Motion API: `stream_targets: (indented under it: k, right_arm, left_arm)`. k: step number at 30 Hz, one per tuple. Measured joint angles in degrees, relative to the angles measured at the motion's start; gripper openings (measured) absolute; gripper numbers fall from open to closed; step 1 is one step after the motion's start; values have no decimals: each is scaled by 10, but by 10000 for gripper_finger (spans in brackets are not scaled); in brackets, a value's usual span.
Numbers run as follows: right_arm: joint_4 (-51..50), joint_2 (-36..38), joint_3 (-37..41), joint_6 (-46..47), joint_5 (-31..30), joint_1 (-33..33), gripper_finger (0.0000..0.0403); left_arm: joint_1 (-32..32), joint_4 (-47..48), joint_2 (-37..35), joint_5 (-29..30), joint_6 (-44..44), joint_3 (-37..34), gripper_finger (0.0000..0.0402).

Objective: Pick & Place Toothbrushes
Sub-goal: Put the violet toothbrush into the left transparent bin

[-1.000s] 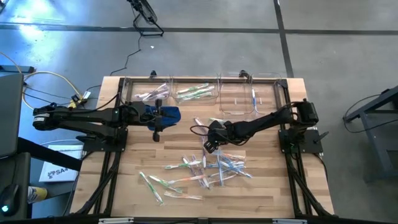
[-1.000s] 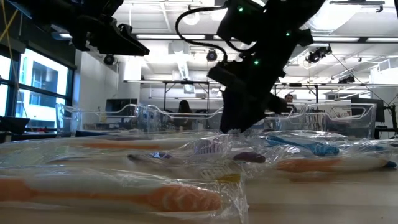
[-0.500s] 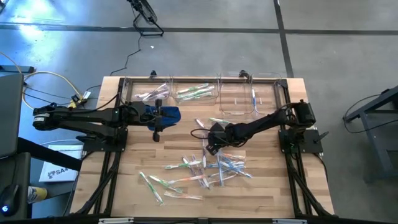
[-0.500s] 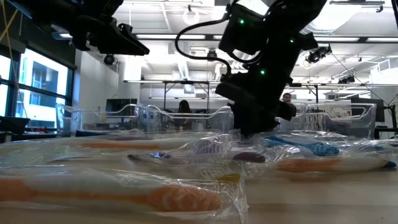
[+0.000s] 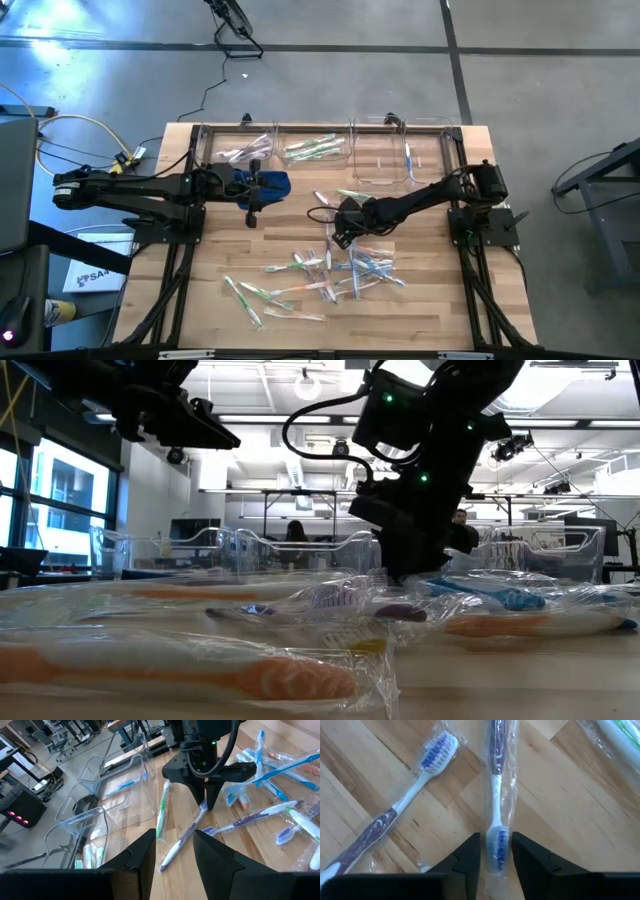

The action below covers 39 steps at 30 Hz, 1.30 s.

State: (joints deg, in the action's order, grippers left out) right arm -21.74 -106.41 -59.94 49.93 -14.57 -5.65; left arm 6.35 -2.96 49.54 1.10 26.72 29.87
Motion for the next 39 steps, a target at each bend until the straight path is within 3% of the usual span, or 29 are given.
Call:
stream_targets:
  k: [7,24,30,39]
  right_arm:
    - [0,0,0,-2,1,0,38]
    - [0,6,0,-10,1,0,37]
    - [4,35,0,-29,0,1,37]
    - [36,116,0,-101,-17,10,37]
  left_arm:
    - [0,0,0,0,0,0,127]
    - [0,-33,0,2,-14,0,127]
    - [1,-44,0,40,-45,27,127]
    - [1,54,0,49,-49,104,127]
